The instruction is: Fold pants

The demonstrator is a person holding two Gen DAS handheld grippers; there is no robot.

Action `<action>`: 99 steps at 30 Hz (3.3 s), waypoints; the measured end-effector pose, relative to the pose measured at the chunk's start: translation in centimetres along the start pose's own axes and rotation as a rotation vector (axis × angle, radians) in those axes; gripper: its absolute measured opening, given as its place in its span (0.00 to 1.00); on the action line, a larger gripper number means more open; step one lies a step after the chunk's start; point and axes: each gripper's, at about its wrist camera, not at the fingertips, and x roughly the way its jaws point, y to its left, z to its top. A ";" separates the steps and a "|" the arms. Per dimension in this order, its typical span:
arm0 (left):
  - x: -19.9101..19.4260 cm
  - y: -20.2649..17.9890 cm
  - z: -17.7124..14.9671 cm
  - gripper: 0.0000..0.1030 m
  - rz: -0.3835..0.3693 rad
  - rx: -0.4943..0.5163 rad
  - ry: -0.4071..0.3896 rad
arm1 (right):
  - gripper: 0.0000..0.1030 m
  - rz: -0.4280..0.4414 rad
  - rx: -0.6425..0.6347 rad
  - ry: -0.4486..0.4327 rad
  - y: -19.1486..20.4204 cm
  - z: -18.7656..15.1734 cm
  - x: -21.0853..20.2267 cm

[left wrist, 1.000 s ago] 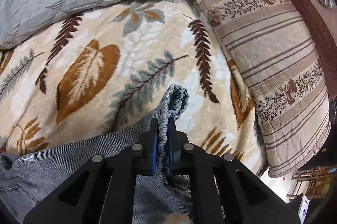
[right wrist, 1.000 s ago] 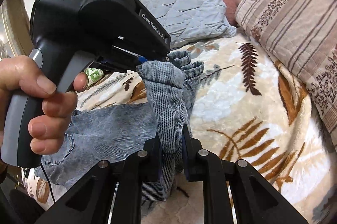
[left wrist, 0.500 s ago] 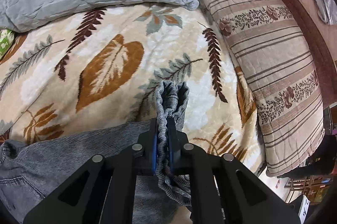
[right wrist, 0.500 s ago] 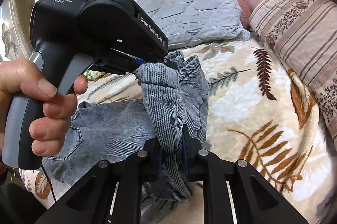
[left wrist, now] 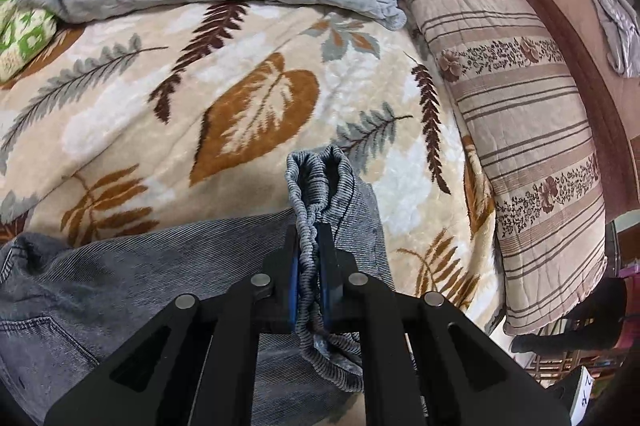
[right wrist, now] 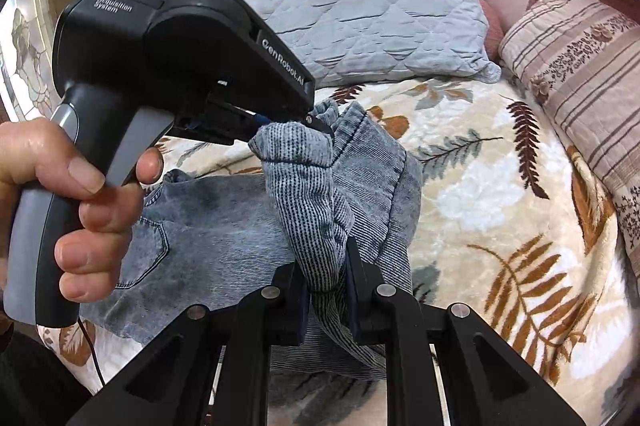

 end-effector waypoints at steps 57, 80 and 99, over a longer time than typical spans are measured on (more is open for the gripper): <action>1.1 13.0 -6.7 0.07 -0.076 -0.236 -0.011 | 0.19 -0.103 -0.233 0.188 8.5 -4.6 6.1; -11.4 18.4 -14.8 0.59 0.060 -0.075 -0.208 | 0.59 0.042 -0.288 0.070 14.7 -5.7 -2.3; -18.4 26.7 -17.5 0.61 0.174 -0.183 -0.274 | 0.59 0.201 -0.419 0.065 24.0 -6.9 -0.1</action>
